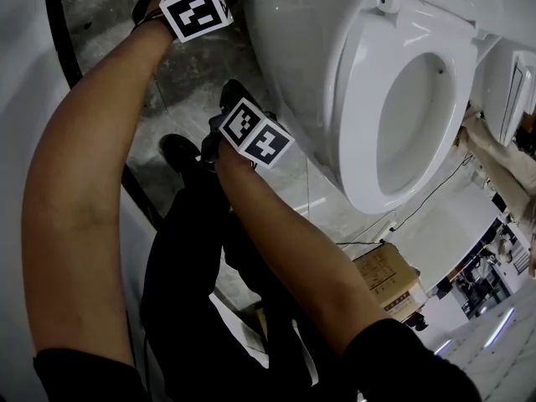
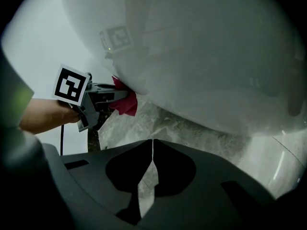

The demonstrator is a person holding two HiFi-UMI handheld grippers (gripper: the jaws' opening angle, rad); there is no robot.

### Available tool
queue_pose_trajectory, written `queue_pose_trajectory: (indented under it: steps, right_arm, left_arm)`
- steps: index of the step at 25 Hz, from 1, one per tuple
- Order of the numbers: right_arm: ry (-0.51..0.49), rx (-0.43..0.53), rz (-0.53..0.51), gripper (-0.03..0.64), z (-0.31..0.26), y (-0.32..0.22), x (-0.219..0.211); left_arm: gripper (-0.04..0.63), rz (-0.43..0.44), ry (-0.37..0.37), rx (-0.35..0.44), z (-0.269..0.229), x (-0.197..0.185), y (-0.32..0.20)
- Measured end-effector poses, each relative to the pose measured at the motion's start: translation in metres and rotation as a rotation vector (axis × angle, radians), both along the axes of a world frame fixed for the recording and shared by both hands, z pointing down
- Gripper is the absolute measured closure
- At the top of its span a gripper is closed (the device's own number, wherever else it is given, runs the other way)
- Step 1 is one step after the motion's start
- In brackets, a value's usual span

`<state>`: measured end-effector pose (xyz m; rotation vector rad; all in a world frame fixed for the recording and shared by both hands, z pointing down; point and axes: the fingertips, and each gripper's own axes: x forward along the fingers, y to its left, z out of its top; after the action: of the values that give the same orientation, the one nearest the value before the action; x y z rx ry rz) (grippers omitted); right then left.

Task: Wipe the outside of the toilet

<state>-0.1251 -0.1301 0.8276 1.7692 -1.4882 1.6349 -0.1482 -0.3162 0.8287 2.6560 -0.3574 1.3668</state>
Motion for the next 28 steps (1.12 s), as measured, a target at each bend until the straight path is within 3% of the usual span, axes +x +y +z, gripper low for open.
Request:
queue_pose_trajectory:
  steps: [13,28]
  right_arm:
    - [0.004,-0.015,-0.005,0.581,0.003,0.069,0.054]
    - [0.024,-0.028,0.043,0.58,-0.008,0.137,0.118]
  left_arm:
    - [0.511,-0.108,-0.014,-0.07,0.02,0.035,0.089]
    - [0.511,-0.232,0.027,-0.25,0.036,0.103,0.218]
